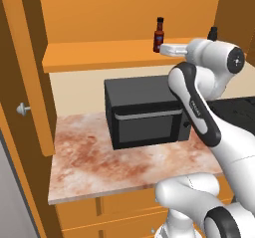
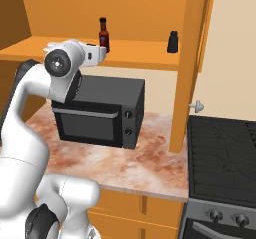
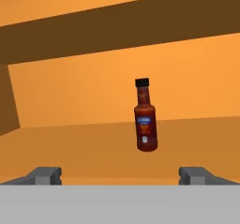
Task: Take 2 condiments from the cabinet and move them on the counter near the stove.Make sure the condiments are lined up with each other, next to each other.
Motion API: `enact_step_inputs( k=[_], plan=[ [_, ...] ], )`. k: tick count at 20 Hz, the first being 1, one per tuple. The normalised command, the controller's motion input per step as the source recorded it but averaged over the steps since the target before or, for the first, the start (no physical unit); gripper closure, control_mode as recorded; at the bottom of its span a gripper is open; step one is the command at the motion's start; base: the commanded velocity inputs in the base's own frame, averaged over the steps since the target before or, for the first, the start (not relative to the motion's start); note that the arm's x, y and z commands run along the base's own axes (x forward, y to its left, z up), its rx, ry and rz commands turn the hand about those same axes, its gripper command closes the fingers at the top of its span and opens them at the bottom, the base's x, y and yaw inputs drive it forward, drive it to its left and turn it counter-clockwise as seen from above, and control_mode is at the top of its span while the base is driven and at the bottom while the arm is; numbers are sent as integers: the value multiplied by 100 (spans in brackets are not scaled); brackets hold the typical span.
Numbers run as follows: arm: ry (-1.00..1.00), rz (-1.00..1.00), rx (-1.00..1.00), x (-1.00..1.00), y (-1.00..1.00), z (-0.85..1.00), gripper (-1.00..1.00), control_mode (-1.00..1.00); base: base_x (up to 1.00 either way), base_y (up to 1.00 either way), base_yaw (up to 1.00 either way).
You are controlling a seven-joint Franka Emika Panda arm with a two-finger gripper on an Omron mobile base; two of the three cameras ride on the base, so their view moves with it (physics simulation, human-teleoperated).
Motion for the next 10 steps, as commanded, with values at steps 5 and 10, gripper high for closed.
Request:
enact_step_inputs(
  k=[5,10],
  plan=[
    [0,0,0,24,0,0,-100,-100,0,0,0],
    [0,0,0,34,0,11,-100,-100,0,0,0]
  ],
)
